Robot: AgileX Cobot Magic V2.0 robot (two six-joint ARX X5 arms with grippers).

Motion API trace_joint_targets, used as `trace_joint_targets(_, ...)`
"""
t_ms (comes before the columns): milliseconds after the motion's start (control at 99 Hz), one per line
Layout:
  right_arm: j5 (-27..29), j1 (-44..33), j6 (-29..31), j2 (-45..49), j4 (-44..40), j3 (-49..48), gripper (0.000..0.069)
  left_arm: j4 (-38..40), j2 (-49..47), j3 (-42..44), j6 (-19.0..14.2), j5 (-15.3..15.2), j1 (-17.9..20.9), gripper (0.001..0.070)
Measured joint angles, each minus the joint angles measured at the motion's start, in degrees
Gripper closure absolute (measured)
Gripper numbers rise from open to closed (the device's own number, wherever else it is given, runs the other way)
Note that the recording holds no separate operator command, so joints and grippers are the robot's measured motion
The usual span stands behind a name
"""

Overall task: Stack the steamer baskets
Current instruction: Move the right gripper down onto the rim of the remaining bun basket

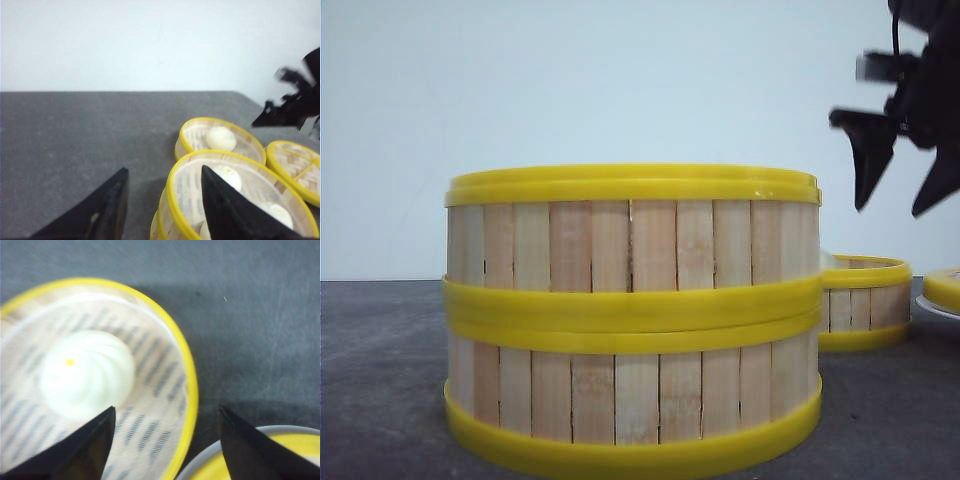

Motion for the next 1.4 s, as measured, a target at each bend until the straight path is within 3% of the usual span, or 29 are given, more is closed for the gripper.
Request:
trace_joint_targets(525, 0.3, -1.0, 0.8, 8.2, 6.0, 0.0, 0.0356, -3.4, -4.7, 0.0, -1.7, 0.0, 0.0, 0.0441)
trace_joint_targets(768, 1.4, -1.0, 2.7, 9.8, 6.7, 0.0, 0.0469, -3.5, -4.7, 0.0, -2.0, 0.0, 0.0, 0.0441)
trace_joint_targets(1041, 1.6, -1.0, 4.1, 10.7, 7.1, 0.1, 0.0498, -3.6, -4.7, 0.0, -2.0, 0.0, 0.0, 0.0441)
trace_joint_targets(1404, 1.7, -1.0, 5.2, 10.7, 7.6, 0.1, 0.0631, -4.5, -4.7, 0.0, -2.0, 0.0, 0.0, 0.0441)
